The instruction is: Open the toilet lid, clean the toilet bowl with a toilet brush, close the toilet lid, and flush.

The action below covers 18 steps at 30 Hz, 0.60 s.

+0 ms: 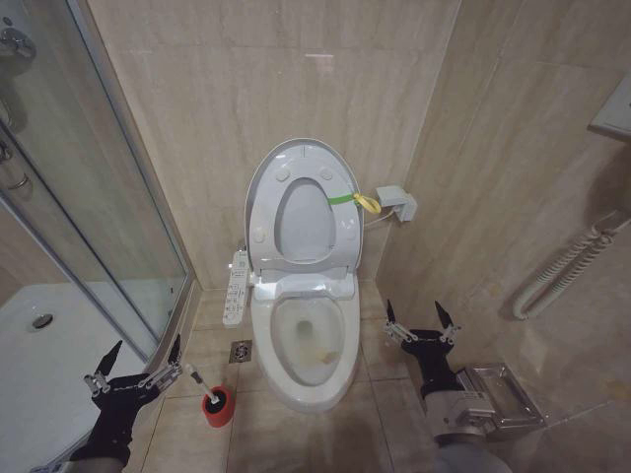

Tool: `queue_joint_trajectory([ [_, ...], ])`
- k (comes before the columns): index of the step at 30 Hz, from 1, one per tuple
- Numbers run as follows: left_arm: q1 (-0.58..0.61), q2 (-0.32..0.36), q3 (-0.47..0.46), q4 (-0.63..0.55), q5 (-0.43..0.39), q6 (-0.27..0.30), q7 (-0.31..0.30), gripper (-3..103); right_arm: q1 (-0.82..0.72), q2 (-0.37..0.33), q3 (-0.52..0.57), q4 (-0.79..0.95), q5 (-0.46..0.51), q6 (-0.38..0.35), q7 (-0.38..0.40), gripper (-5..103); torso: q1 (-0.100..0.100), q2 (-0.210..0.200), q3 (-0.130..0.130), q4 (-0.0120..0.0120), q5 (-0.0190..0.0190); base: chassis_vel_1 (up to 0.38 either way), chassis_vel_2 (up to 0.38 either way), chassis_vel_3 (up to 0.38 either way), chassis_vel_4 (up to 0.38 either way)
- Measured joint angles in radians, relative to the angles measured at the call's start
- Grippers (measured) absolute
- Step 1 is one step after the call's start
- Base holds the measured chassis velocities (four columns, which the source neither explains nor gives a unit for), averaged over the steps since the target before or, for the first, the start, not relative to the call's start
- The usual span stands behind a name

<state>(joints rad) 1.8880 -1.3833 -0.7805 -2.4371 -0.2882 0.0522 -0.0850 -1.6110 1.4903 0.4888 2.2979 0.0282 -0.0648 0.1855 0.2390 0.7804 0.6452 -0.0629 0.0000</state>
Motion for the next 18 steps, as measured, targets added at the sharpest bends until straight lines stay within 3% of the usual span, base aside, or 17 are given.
queue_joint_trajectory([
  [18, 0.0, 0.0, 0.0, 0.0, 0.0, 0.0, 0.0, 100, 0.0, 0.0, 0.0, 0.0, 0.0, 0.0, 0.0, 100, 0.0, 0.0, 0.0, 0.0, 0.0, 0.0, 0.0, 0.0, 0.0],
])
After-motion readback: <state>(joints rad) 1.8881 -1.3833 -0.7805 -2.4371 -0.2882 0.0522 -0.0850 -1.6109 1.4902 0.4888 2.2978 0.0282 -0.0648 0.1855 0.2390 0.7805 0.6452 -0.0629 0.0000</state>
